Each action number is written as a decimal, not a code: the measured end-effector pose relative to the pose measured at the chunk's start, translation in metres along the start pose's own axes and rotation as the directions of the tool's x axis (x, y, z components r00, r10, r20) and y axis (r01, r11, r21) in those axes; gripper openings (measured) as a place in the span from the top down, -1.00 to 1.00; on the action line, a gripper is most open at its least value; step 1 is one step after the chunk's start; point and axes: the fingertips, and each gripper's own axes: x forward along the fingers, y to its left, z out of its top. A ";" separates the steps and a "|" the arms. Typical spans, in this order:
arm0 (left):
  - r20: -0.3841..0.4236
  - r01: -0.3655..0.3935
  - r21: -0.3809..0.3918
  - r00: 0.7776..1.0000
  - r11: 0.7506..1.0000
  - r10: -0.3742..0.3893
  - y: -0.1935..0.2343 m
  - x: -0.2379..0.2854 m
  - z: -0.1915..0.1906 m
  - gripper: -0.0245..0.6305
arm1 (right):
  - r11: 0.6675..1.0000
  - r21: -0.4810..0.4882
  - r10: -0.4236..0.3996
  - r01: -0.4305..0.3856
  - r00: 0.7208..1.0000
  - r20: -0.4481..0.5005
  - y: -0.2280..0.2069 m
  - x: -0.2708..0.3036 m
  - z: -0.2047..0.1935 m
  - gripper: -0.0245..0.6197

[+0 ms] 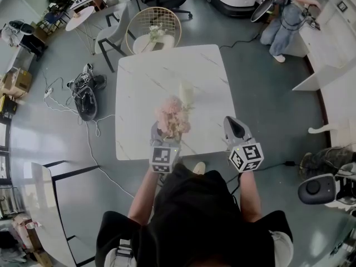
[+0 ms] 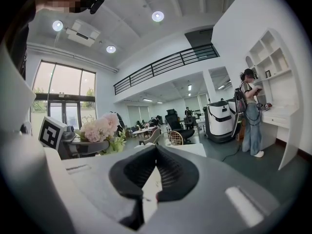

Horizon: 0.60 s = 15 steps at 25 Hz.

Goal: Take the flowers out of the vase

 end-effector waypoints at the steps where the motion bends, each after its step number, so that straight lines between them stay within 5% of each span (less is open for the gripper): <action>1: 0.001 0.000 0.001 1.000 1.000 0.000 0.000 0.001 0.000 0.31 | 1.000 0.000 0.000 0.000 1.000 0.000 -0.001 0.000 -0.001 0.91; 15: -0.002 0.009 0.002 1.000 1.000 -0.009 -0.004 0.000 0.001 0.31 | 1.000 -0.009 -0.001 0.001 1.000 -0.002 0.000 -0.001 0.001 0.91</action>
